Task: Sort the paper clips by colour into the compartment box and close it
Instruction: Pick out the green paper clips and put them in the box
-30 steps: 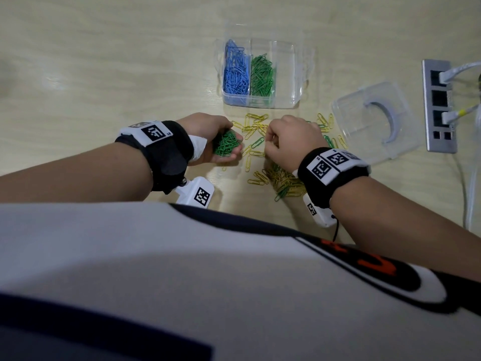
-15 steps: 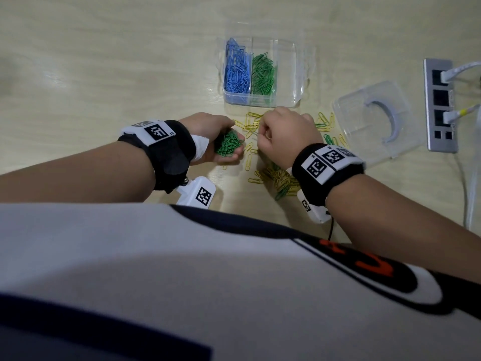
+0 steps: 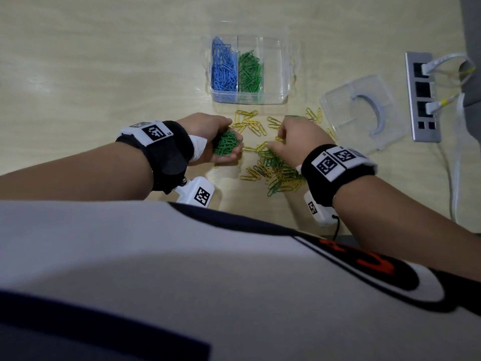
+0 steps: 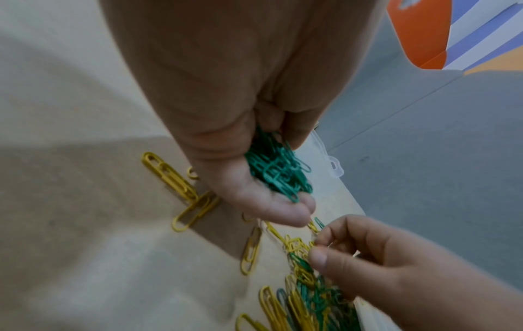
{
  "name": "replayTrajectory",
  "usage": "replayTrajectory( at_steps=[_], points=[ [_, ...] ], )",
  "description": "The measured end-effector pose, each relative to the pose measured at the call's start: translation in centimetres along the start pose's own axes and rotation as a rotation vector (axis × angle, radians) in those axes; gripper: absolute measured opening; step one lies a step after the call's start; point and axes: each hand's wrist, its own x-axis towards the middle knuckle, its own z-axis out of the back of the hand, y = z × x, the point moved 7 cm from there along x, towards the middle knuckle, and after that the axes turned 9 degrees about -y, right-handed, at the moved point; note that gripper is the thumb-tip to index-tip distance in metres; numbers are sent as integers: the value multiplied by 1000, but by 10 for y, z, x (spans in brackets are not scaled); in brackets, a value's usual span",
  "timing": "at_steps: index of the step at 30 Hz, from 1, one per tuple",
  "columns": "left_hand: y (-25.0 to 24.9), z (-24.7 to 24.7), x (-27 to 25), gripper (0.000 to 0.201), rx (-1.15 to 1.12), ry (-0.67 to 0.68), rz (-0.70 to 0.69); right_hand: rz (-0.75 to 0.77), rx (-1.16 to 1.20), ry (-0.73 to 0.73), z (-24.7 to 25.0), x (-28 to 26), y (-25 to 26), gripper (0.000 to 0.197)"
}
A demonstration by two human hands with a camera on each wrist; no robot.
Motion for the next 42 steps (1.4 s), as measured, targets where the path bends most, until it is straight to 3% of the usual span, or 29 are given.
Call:
replayTrajectory(
  at_steps=[2,6,12,17,20,26,32,42],
  points=[
    [0,0,-1,43,11,4,1,-7,11,47,-10,-3,-2,29],
    [0,-1,-3,42,36,9,-3,55,72,-10,-12,-5,10,9],
    [-1,2,-4,42,34,5,-13,24,228,-97,8,-1,6,16],
    [-1,0,-5,42,31,6,-9,17,114,88,-3,-7,-6,9],
    [0,-1,-5,42,48,10,-6,49,74,132,-13,-13,-3,30],
    [0,-1,-3,41,57,0,-5,72,187,45,-10,-11,2,14],
    [0,0,-4,41,31,3,6,23,258,-27,-3,-3,-4,20],
    [1,-1,-2,41,28,-2,8,70,136,-148,13,-2,-7,13]
  ],
)
